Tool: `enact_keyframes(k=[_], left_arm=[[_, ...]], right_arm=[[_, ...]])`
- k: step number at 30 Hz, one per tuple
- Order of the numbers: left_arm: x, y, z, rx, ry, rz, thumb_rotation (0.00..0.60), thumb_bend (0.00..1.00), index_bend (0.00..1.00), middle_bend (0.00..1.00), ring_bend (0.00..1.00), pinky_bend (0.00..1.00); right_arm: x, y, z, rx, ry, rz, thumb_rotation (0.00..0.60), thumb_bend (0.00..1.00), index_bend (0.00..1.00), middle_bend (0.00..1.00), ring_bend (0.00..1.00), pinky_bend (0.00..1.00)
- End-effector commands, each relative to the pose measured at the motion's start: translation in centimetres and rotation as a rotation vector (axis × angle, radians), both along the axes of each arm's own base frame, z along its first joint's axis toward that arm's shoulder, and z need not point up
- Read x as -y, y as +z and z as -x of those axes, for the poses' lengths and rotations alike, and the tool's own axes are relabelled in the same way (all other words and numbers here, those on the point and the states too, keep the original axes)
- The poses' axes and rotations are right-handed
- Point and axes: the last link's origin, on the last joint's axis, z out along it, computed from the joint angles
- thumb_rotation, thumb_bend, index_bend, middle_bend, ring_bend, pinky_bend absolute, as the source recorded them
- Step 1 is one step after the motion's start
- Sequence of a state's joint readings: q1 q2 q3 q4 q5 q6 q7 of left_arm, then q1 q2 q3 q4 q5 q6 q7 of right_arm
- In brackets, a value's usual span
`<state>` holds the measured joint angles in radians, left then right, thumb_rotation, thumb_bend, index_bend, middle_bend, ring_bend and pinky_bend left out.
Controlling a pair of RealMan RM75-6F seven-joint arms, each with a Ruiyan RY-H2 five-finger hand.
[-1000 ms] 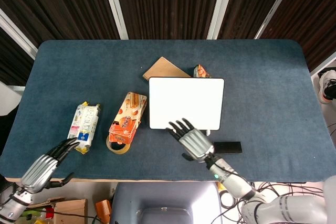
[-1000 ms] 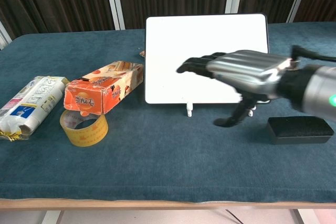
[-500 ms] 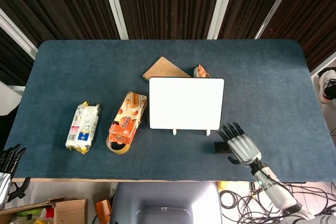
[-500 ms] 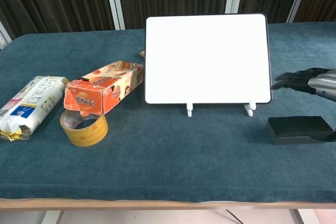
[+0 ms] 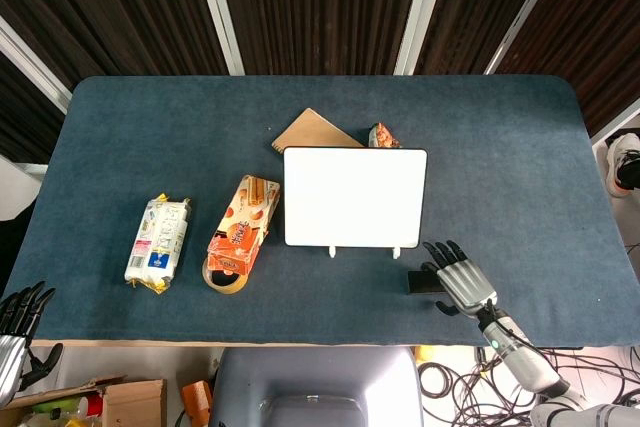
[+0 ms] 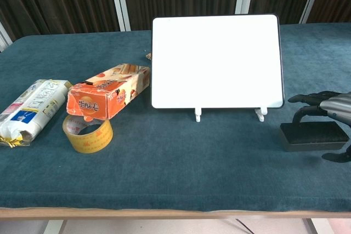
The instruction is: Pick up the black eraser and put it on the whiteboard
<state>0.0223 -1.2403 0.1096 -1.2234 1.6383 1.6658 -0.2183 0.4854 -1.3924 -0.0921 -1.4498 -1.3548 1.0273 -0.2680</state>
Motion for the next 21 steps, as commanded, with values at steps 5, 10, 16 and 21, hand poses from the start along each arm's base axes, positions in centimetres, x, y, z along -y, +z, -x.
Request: enact_keyframes(k=[5,10,16,21], left_arm=[[-0.22,0.06,0.19,0.007,0.020,0.004,0.600,0.37,0.00,0.00,0.00,0.08],[-0.35,0.12,0.12,0.008,0.022,0.005,0.600,0.37,0.00,0.00,0.00,0.08],[-0.38,0.13,0.19,0.006,0.028,0.007,0.600,0.37,0.00,0.00,0.00,0.08],[-0.38,0.16,0.19,0.009,0.028,0.006,0.600,0.37,0.00,0.00,0.00,0.08]], right_arm=[[0.34,-0.20,-0.12,0.037,-0.005,0.009,0.600,0.18,0.31,0.00,0.00,0.00],[0.46,-0.33,-0.33,0.062,0.007,0.026,0.600,0.18,0.41,0.00,0.00,0.00],[0.52,-0.38,-0.19,0.072,0.002,0.036,0.600,0.18,0.51,0.03,0.00,0.01],[0.47,-0.26,-0.85,0.105,0.037,0.060,0.600,0.18,0.59,0.06,0.00,0.03]])
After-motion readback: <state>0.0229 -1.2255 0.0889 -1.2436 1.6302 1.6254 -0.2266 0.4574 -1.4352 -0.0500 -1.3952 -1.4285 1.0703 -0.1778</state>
